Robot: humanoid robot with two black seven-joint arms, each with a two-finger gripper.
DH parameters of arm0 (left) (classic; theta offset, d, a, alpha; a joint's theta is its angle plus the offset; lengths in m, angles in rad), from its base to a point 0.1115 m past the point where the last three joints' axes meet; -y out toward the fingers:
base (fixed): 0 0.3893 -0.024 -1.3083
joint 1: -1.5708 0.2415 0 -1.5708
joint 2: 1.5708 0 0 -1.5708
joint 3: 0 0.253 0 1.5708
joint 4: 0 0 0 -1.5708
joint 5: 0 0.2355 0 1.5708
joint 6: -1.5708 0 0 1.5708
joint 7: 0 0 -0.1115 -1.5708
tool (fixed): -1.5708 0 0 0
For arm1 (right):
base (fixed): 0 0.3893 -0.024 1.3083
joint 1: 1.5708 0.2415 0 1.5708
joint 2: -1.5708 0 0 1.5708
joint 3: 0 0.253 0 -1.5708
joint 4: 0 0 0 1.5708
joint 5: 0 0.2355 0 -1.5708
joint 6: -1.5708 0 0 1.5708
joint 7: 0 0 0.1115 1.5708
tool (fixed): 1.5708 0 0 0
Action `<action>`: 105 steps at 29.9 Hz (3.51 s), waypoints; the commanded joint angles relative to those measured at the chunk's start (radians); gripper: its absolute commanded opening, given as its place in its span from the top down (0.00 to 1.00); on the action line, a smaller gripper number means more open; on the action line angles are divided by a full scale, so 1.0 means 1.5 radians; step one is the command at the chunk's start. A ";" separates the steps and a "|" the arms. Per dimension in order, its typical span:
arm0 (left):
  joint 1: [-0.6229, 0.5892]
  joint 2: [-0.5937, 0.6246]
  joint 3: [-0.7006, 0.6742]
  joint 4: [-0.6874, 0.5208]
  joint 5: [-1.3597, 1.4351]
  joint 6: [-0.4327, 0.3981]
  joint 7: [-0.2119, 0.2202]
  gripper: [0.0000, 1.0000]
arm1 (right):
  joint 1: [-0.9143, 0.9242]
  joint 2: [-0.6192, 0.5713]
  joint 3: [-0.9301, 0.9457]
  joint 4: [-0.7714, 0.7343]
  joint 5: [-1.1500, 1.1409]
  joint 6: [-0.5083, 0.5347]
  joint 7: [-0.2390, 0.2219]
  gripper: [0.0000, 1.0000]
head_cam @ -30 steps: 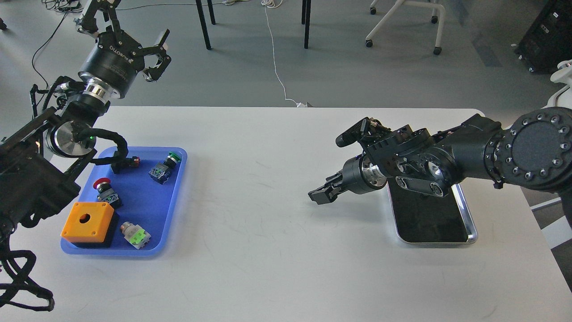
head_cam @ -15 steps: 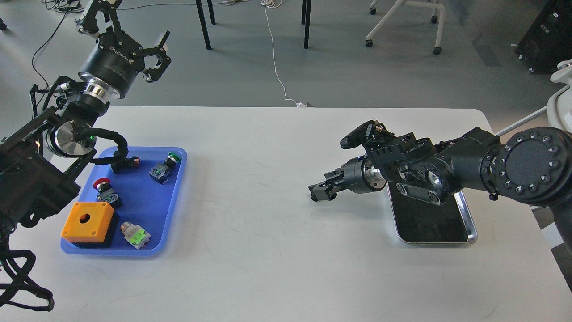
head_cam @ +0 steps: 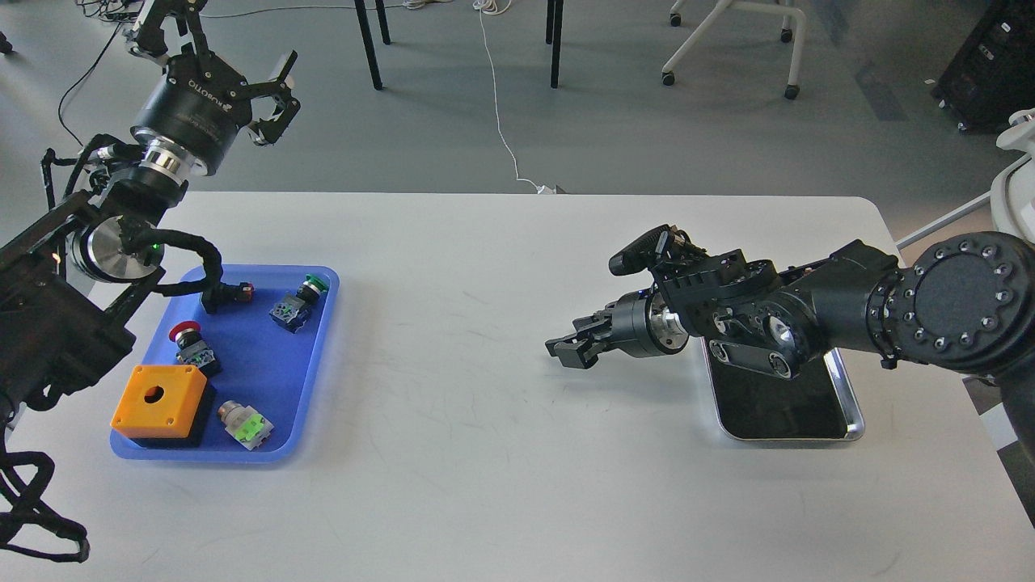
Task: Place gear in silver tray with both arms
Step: 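Reach the right gripper to the gear on the table and grasp it, then lift the gear with the right gripper toward the silver tray, then lower the gear into the silver tray and open the right gripper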
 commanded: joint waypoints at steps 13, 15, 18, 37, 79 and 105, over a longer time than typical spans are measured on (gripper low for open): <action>0.001 -0.001 0.000 0.000 0.000 0.001 0.000 0.02 | -0.014 0.000 -0.001 -0.002 -0.021 -0.001 0.000 0.44; 0.000 -0.001 0.000 0.000 0.000 0.001 0.000 0.02 | -0.015 0.000 -0.001 -0.002 -0.024 -0.001 0.000 0.45; 0.001 0.000 0.000 0.000 0.000 0.001 0.000 0.02 | -0.016 0.000 -0.001 -0.002 -0.025 0.000 0.000 0.47; 0.001 0.001 0.000 0.000 0.000 -0.001 0.000 0.02 | -0.014 0.000 -0.002 -0.004 -0.056 0.002 0.000 0.75; -0.001 0.011 0.003 -0.002 0.000 0.000 0.000 0.02 | 0.151 -0.283 -0.027 0.180 -0.170 0.004 0.000 0.81; 0.000 0.007 0.009 -0.004 0.006 -0.002 0.002 0.02 | 0.024 -0.353 -0.025 0.216 -0.243 0.000 0.000 0.60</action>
